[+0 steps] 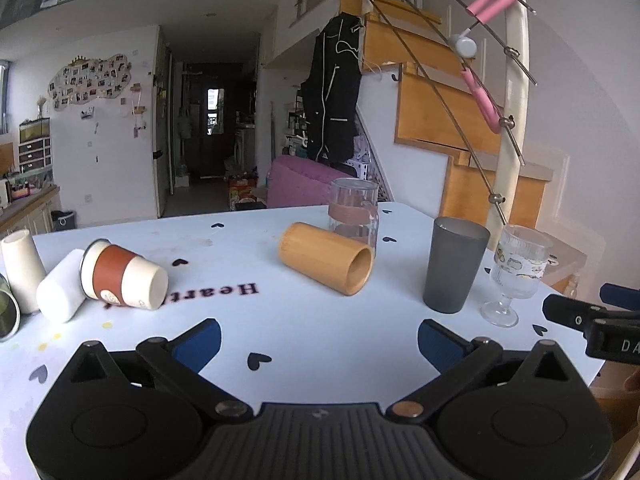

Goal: Flip cup upright

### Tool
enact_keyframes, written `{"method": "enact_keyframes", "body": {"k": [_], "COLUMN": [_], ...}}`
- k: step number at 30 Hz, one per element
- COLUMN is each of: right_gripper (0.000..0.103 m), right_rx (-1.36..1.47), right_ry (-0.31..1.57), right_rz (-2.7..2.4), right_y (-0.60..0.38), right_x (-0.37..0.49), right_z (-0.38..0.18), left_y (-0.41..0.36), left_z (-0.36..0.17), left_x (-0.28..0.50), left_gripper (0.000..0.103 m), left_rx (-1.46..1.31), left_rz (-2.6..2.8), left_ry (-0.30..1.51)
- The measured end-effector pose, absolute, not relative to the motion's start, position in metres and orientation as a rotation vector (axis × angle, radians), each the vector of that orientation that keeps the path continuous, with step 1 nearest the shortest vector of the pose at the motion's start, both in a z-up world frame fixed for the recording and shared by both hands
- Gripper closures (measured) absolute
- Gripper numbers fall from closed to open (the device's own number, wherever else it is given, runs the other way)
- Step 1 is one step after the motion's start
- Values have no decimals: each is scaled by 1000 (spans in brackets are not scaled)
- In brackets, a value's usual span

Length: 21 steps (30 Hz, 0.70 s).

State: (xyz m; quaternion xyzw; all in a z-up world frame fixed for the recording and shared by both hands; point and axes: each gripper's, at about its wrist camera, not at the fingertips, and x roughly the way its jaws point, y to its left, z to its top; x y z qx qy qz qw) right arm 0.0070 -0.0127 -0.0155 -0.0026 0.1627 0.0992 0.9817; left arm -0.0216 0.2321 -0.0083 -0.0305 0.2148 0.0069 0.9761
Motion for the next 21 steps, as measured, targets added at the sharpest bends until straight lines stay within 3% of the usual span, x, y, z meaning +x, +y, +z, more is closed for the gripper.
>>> {"method": "enact_keyframes", "body": {"k": [21], "right_gripper": [0], "right_rx": [-35], "right_ry": [329], "right_rz": [200], "right_y": [-9], "right_x": [2], "right_z": [-15], "left_y": [235], "left_z": [-9], "left_x": [-24], "left_gripper": [0], "left_rx": [-90], "left_rz": [44], "left_ry": [439]}}
